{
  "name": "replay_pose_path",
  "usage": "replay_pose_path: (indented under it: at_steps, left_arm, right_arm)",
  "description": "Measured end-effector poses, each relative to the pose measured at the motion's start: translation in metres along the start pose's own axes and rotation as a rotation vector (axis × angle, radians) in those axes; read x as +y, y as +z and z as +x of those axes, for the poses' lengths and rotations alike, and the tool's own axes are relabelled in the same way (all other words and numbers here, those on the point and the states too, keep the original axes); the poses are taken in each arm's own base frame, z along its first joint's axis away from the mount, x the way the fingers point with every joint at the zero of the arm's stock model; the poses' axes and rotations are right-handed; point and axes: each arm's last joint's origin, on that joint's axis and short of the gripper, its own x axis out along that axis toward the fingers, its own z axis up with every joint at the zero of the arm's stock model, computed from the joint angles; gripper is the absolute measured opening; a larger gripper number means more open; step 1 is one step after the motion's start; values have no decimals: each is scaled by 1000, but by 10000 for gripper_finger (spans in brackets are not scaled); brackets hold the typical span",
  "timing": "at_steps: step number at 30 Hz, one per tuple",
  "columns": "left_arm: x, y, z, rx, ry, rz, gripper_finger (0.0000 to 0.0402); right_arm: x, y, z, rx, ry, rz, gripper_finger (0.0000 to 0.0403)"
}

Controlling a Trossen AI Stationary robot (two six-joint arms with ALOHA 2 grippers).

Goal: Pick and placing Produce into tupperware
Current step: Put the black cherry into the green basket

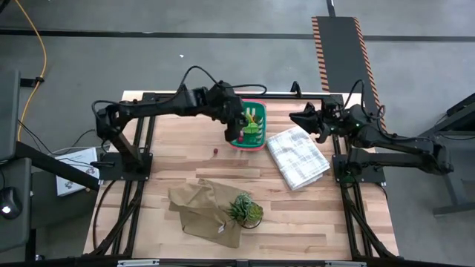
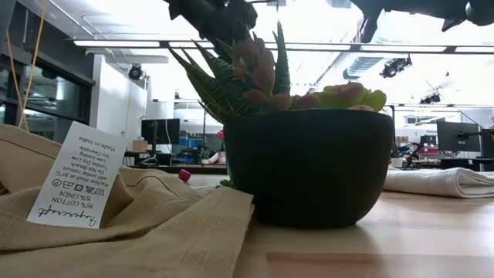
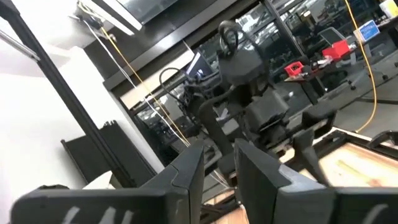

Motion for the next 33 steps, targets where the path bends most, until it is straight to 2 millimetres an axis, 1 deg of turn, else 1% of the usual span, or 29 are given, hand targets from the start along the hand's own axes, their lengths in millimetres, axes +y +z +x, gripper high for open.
replay_pose_path:
  at_steps: [6, 9, 14, 20, 22, 27, 29, 33]
  left_arm:
    - [5, 3, 20, 53, 23, -22, 99]
    - [14, 4, 30, 101, 34, -76, 99]
    - [32, 6, 40, 216, 61, -134, 99]
    - [38, 13, 54, 308, 77, -144, 99]
    - [41, 17, 60, 306, 77, -125, 99]
    - [45, 9, 81, 396, 69, -127, 99]
    - [45, 4, 85, 430, 64, -127, 99]
    - [47, -5, 93, 496, 54, -73, 99]
  right_arm:
    - [-1, -2, -1, 37, 4, 3, 79]
    - [0, -2, -1, 49, 27, 5, 79]
    - [1, -3, -1, 76, 64, 23, 79]
    - [2, -3, -1, 97, 91, 26, 79]
    - [2, -3, -1, 101, 95, 26, 79]
    - [2, -4, -1, 108, 99, 27, 79]
    - [2, -4, -1, 112, 98, 29, 79]
    - [1, -5, -1, 119, 95, 31, 79]
